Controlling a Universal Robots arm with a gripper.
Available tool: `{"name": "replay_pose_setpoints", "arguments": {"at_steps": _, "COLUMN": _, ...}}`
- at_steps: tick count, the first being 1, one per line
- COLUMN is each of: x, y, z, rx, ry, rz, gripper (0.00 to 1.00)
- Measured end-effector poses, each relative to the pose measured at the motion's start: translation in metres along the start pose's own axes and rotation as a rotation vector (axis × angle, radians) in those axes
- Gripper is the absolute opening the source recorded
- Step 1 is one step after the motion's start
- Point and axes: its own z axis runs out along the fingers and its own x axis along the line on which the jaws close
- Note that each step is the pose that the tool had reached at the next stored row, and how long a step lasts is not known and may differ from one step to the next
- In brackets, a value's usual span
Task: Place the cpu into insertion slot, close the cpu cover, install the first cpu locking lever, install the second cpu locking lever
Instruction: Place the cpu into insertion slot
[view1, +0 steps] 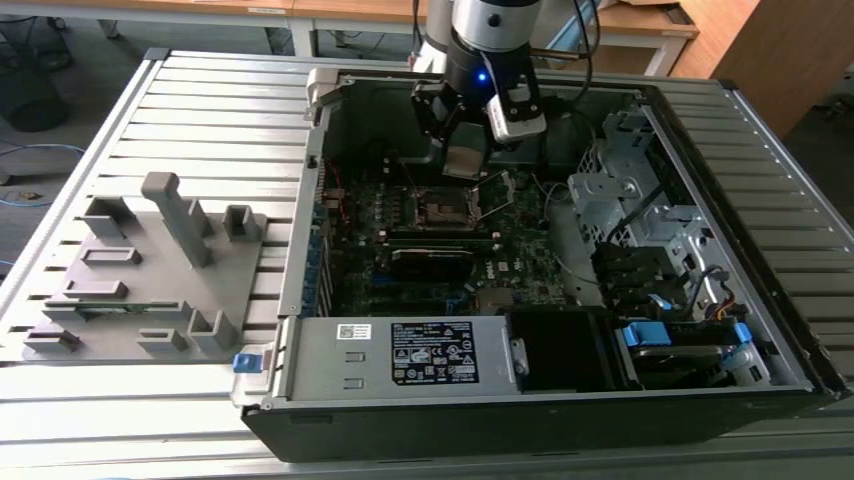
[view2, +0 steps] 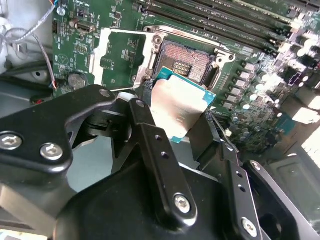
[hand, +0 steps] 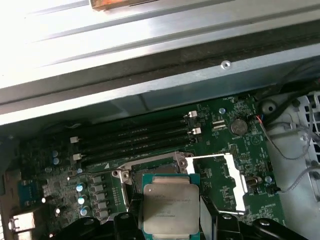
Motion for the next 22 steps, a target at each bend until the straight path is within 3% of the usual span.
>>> {"name": "replay_pose_setpoints", "arguments": {"at_steps": 12, "x": 0.0000, "y": 0.0000, "z": 0.0003, "rx": -0.0006, "ry": -0.0072, "rz": 0.082, "gripper": 0.54}}
{"name": "replay_pose_setpoints", "arguments": {"at_steps": 22, "x": 0.0000, "y": 0.0000, "z": 0.0004, "rx": -0.0009, "ry": -0.0093, "rz": 0.107, "gripper": 0.54}}
